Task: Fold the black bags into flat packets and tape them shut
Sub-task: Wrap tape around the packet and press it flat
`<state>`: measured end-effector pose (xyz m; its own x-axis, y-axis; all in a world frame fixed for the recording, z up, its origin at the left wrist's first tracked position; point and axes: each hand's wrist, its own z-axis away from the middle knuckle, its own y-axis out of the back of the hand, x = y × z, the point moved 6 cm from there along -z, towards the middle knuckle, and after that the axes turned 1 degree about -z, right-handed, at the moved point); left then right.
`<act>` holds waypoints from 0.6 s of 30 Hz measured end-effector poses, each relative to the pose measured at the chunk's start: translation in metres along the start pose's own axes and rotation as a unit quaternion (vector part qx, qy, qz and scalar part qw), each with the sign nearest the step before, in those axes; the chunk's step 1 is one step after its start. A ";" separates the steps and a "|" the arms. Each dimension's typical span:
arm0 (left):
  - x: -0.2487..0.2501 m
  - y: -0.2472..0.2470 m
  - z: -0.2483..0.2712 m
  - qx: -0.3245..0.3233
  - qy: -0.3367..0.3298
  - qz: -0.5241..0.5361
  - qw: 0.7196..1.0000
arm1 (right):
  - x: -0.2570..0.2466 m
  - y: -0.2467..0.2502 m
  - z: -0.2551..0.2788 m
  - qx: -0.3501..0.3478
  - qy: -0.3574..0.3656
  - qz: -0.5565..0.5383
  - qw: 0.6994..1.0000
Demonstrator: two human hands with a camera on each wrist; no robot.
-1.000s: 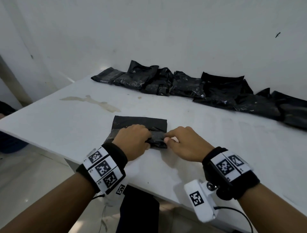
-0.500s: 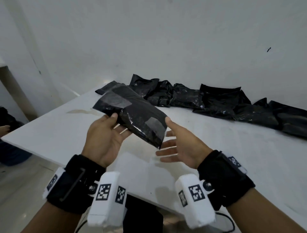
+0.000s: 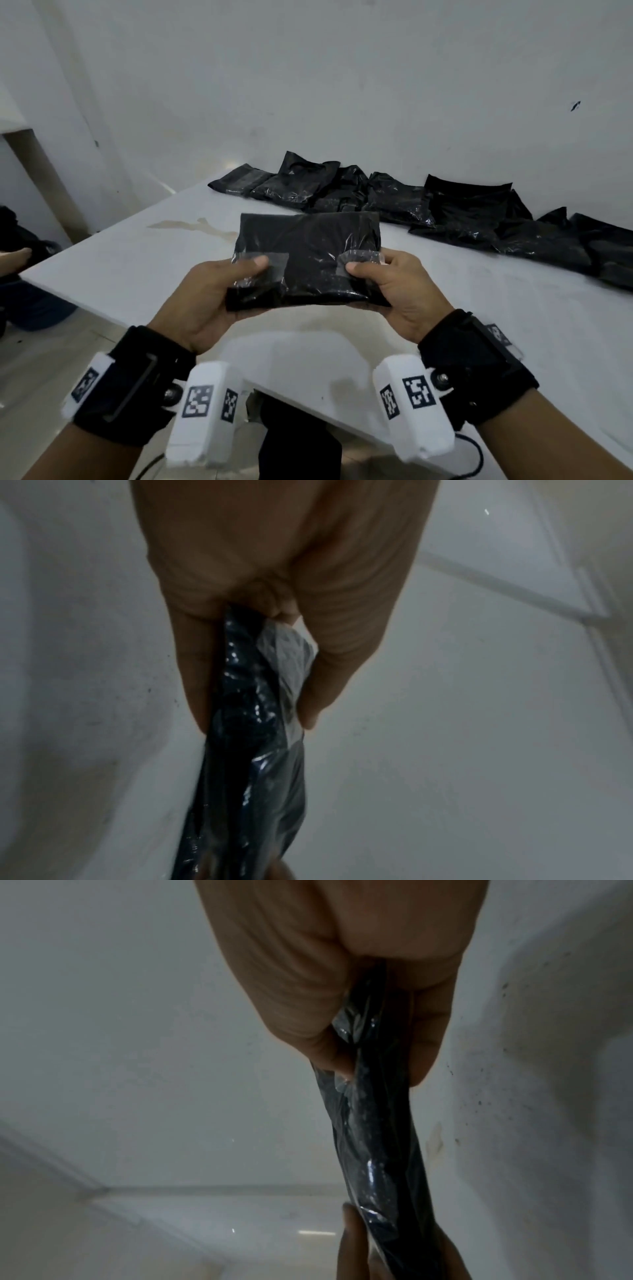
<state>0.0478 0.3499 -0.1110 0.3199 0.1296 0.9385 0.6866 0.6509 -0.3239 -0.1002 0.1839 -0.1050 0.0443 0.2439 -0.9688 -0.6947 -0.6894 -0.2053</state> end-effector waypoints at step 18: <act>-0.005 -0.015 0.005 0.044 -0.063 -0.069 0.995 | 0.003 -0.008 0.006 -0.036 0.052 0.020 0.998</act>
<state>0.0327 0.3434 -0.1106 0.1384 0.1236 0.9826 0.6570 0.7310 -0.1845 -0.0988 0.1947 -0.1054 0.0938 0.1450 -0.9850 -0.6441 -0.7455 -0.1711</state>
